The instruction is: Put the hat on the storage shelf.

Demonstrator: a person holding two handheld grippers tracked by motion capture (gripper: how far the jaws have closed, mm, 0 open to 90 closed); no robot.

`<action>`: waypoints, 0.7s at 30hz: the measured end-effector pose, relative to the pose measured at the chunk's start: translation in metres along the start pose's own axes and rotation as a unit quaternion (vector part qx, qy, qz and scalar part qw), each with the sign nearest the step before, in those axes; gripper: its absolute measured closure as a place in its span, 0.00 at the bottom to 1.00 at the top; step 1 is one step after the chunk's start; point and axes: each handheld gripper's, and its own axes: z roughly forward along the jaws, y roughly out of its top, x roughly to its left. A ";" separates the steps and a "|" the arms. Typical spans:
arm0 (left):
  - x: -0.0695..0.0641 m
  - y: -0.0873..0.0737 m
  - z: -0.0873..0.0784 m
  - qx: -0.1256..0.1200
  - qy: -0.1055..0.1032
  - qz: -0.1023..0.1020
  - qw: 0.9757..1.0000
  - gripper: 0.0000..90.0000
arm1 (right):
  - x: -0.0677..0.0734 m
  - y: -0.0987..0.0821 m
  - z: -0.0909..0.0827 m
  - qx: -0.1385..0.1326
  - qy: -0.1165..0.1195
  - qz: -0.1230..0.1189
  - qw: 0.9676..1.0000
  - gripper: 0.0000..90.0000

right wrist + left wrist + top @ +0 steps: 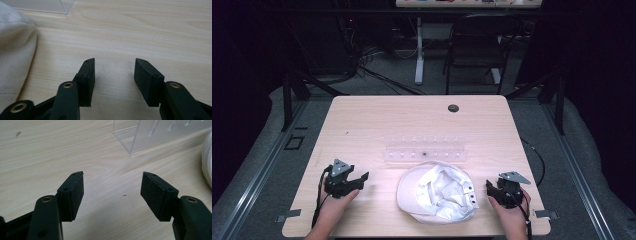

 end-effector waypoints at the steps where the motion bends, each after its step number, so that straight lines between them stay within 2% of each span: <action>1: 0.002 -0.001 -0.001 0.001 -0.004 -0.009 1.000 0.42 | 0.000 0.000 -0.001 0.001 0.001 0.002 1.000 0.57; 4: 0.006 -0.002 0.000 0.011 -0.013 -0.028 0.999 0.43 | 0.002 0.002 -0.006 0.000 0.008 -0.003 1.000 0.57; 7: 0.008 -0.003 -0.001 0.009 -0.004 -0.041 0.999 0.46 | 0.004 0.004 -0.011 0.003 0.014 -0.008 1.000 0.55; 10: 0.008 -0.002 -0.004 0.002 0.005 -0.043 0.999 0.47 | 0.005 0.006 -0.014 0.011 0.015 -0.007 1.000 0.55; 14: 0.007 0.000 -0.009 -0.013 0.018 -0.039 0.999 0.46 | 0.007 0.010 -0.016 0.023 0.034 0.000 0.999 0.58; 18: 0.005 0.000 -0.008 -0.011 0.014 -0.036 0.999 0.46 | 0.007 0.014 -0.017 0.035 0.037 0.004 0.999 0.59; 21: 0.005 -0.001 -0.008 -0.008 0.012 -0.044 0.999 0.46 | 0.006 0.023 -0.025 0.046 0.054 -0.001 0.997 0.59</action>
